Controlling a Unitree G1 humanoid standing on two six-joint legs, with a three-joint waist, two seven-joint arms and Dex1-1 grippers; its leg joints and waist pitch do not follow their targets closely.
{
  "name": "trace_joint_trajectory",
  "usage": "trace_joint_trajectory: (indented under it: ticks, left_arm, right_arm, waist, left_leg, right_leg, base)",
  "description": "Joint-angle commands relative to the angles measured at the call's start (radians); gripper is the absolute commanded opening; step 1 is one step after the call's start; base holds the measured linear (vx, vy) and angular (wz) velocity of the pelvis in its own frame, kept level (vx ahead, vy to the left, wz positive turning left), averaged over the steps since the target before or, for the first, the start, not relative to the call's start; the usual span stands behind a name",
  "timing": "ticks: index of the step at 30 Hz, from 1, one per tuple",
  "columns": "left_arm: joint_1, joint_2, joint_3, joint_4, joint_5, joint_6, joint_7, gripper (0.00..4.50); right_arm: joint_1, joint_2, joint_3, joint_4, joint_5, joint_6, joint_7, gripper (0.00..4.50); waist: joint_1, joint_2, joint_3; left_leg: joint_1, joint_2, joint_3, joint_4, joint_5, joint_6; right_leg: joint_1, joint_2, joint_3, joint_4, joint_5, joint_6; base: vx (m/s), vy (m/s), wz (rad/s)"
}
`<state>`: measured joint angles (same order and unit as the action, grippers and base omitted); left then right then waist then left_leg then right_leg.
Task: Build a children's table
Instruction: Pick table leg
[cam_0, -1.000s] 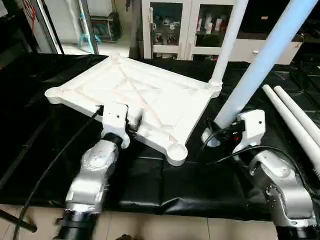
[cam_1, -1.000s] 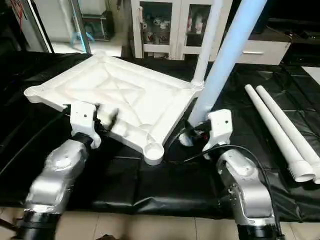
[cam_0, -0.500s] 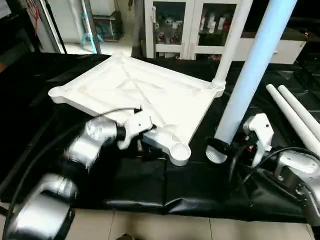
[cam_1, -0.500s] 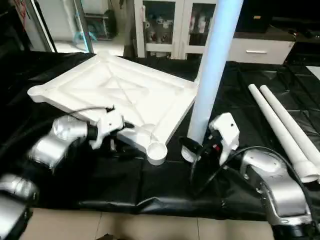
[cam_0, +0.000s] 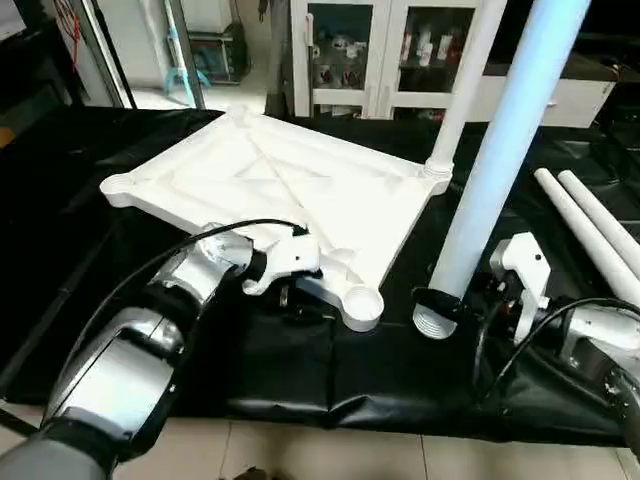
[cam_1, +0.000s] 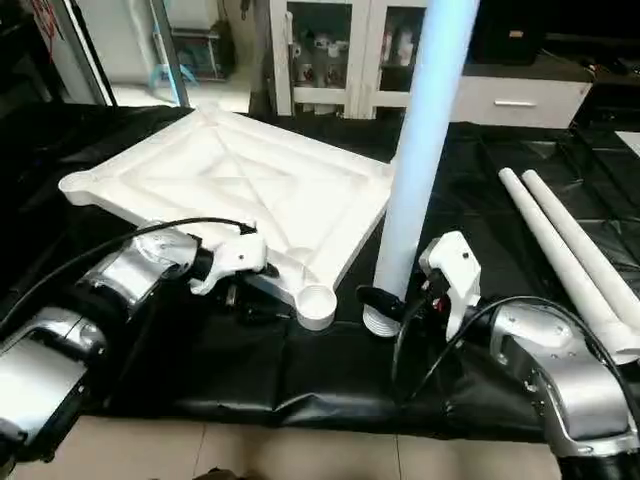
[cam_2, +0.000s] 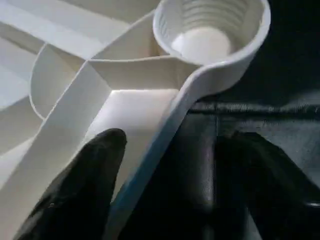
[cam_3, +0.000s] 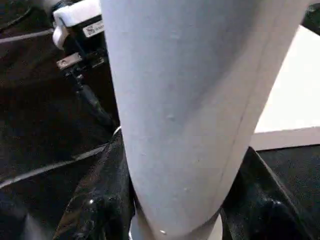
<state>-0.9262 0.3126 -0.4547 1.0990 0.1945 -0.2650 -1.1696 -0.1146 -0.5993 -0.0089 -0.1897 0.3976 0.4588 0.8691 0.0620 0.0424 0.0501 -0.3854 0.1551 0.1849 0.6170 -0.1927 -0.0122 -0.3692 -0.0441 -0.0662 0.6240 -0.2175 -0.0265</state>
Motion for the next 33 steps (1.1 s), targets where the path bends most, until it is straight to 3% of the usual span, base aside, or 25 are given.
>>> trace_joint_trajectory:
  ticks: [1,8,10,18,24,33]
  left_arm:
    - [-0.012,0.005,-0.018,0.022,0.039,-0.027,0.016,3.33]
    - [-0.034,-0.01,-0.043,0.071,0.08,-0.102,0.061,2.95]
    - [-0.05,-0.009,-0.082,0.091,0.136,-0.143,0.1,2.67]
    - [-0.073,-0.008,-0.125,0.123,0.209,-0.175,0.113,2.14]
    - [-0.079,-0.013,-0.147,0.15,0.238,-0.192,0.047,1.69]
    - [-0.071,-0.025,-0.161,0.152,0.253,-0.176,-0.039,1.0]
  right_arm:
    - [-0.009,-0.005,0.01,-0.011,0.009,0.003,0.014,1.89]
    - [-0.015,0.003,0.02,-0.013,0.003,0.006,0.019,1.89]
    - [-0.017,-0.004,0.028,-0.006,0.0,-0.003,0.024,1.89]
    - [-0.024,-0.006,0.032,-0.001,-0.004,-0.006,0.029,1.89]
    - [-0.024,-0.008,0.04,0.002,-0.008,-0.012,0.037,1.89]
    - [-0.03,-0.006,0.049,0.009,-0.018,-0.022,0.041,1.89]
  waist:
    - [0.007,-0.014,-0.063]
    - [0.01,-0.016,-0.064]
    - [0.009,-0.018,-0.063]
    - [0.007,-0.018,-0.062]
    - [0.007,-0.019,-0.061]
    - [0.009,-0.019,-0.06]
  left_leg:
    - [0.022,0.096,-0.046,-0.073,-0.16,0.073]
    - [0.023,0.098,-0.046,-0.073,-0.152,0.081]
    - [0.023,0.098,-0.046,-0.073,-0.154,0.082]
    - [0.023,0.096,-0.045,-0.073,-0.159,0.078]
    - [0.022,0.097,-0.045,-0.074,-0.151,0.086]
    - [0.025,0.099,-0.043,-0.077,-0.175,0.071]
  right_leg:
    - [0.043,-0.137,0.065,-0.081,-0.084,-0.238]
    - [0.041,-0.138,0.064,-0.08,-0.067,-0.242]
    - [0.041,-0.138,0.064,-0.08,-0.072,-0.239]
    - [0.04,-0.139,0.064,-0.084,-0.098,-0.232]
    - [0.04,-0.139,0.064,-0.083,-0.079,-0.238]
    - [0.038,-0.142,0.065,-0.086,-0.119,-0.238]
  base:
    - [0.0,0.0,0.0]
    - [0.0,0.0,0.0]
    - [0.0,0.0,0.0]
    - [0.0,0.0,0.0]
    - [0.0,0.0,0.0]
    - [0.0,0.0,0.0]
